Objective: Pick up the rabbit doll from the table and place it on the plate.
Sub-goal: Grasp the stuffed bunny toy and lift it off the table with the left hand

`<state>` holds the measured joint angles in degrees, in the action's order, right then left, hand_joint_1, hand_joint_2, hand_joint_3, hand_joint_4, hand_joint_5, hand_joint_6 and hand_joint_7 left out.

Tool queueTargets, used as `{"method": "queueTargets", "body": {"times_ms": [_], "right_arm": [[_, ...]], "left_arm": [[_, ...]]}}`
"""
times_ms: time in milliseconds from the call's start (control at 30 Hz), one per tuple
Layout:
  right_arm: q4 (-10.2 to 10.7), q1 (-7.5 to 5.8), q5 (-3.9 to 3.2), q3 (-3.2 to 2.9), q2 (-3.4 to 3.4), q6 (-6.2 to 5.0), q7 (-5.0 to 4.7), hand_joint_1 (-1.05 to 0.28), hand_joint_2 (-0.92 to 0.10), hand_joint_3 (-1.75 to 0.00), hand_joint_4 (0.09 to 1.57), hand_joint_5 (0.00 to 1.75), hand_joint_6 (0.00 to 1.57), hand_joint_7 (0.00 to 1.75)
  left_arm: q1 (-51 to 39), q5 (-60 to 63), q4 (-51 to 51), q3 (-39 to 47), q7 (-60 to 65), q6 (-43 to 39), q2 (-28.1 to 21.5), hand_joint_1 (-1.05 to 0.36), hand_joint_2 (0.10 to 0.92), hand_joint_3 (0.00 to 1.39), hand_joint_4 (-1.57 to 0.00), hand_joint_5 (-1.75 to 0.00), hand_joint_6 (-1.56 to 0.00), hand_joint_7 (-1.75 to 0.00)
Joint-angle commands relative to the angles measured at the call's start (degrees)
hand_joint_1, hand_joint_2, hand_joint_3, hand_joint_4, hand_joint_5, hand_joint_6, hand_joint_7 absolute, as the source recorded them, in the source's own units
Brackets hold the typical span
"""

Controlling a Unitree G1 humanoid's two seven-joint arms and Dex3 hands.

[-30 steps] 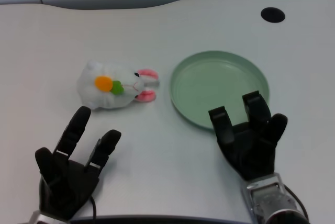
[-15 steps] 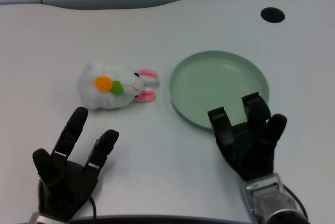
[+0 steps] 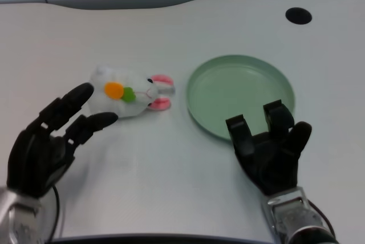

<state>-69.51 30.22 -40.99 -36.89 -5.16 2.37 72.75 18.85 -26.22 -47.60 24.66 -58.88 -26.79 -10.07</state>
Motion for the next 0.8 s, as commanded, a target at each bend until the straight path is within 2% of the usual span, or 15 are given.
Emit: {"method": "queueTargets", "body": {"times_ms": [33,67,133,233,267,300,367,533,667,733,800], "right_arm": [[-0.89,0.92,-0.37,-0.51,-0.53,0.06,-0.23,-0.44,-0.84,-0.01,0.96,1.75,0.88,1.44],[-1.04,1.01,-0.31,-0.55,-0.45,-0.06,-0.32,-0.45,-0.84,-0.01,0.96,1.75,0.87,1.48],[-1.22,1.17,-0.38,-0.66,-0.25,0.55,-0.17,-0.44,-0.84,-0.01,0.96,1.75,0.83,1.59],[-1.26,1.23,-0.44,-0.78,-0.15,1.37,-0.18,-0.42,-0.84,-0.01,0.95,1.75,0.78,1.69],[-1.18,1.22,-0.22,-0.72,-0.09,1.05,-0.36,-0.42,-0.84,-0.01,0.95,1.75,0.78,1.71],[-1.13,1.22,-0.05,-0.68,-0.04,0.78,-0.49,-0.43,-0.85,-0.01,0.95,1.75,0.82,1.59],[-1.21,1.29,0.11,-0.68,0.16,0.86,-0.47,-0.43,-0.85,-0.01,0.95,1.75,0.85,1.54],[-0.98,1.27,0.28,-0.58,0.23,0.79,-0.72,-0.45,-0.85,-0.01,0.95,1.75,0.86,1.52],[-0.93,1.34,0.06,-0.79,0.18,1.00,-0.71,-0.44,-0.85,-0.01,0.95,1.75,0.79,1.70],[-0.87,1.30,0.24,-0.73,0.11,0.23,-0.53,-0.45,-0.86,-0.01,0.95,1.75,0.77,1.74],[-0.89,1.33,0.31,-0.71,0.17,0.24,-0.62,-0.45,-0.86,-0.01,0.95,1.75,0.77,1.74]], "left_arm": [[3.86,4.61,-2.46,-1.98,2.29,-8.68,-3.28,-0.80,0.921,0.06,-0.30,-0.61,-0.45,0.00],[4.48,7.99,-2.90,-3.28,4.65,-13.19,-4.41,-0.79,0.921,0.04,-0.31,-0.54,-0.43,0.00],[6.22,18.77,-4.12,-6.81,12.16,-24.41,-7.95,-0.77,0.921,0.03,-0.25,-0.43,-0.38,0.00],[7.76,26.75,-6.95,-9.97,19.94,-31.30,-10.67,-0.77,0.918,0.01,-0.25,-0.31,-0.34,0.00],[9.03,31.38,-7.87,-11.44,24.18,-34.11,-12.00,-0.77,0.918,0.01,-0.26,-0.30,-0.34,0.00],[10.02,34.96,-8.70,-12.72,27.80,-36.19,-13.06,-0.77,0.906,0.00,-0.22,-0.26,-0.32,0.00],[12.21,45.80,-8.44,-15.57,38.75,-39.10,-15.51,-0.79,0.901,0.00,-0.20,-0.22,-0.30,0.00],[17.17,64.39,-8.42,-23.61,61.44,-37.36,-19.10,-0.87,0.905,0.00,-0.22,-0.15,-0.29,0.00],[21.33,73.70,-10.49,-31.58,74.54,-32.80,-21.16,-0.96,0.880,0.00,-0.19,-0.09,-0.23,0.00],[23.78,76.70,-12.60,-35.53,79.27,-30.36,-21.59,-0.99,0.880,0.00,-0.15,-0.06,-0.22,0.00],[25.57,78.97,-14.69,-39.00,83.99,-28.22,-21.72,-1.00,0.882,0.00,-0.13,-0.05,-0.21,0.00]]}}
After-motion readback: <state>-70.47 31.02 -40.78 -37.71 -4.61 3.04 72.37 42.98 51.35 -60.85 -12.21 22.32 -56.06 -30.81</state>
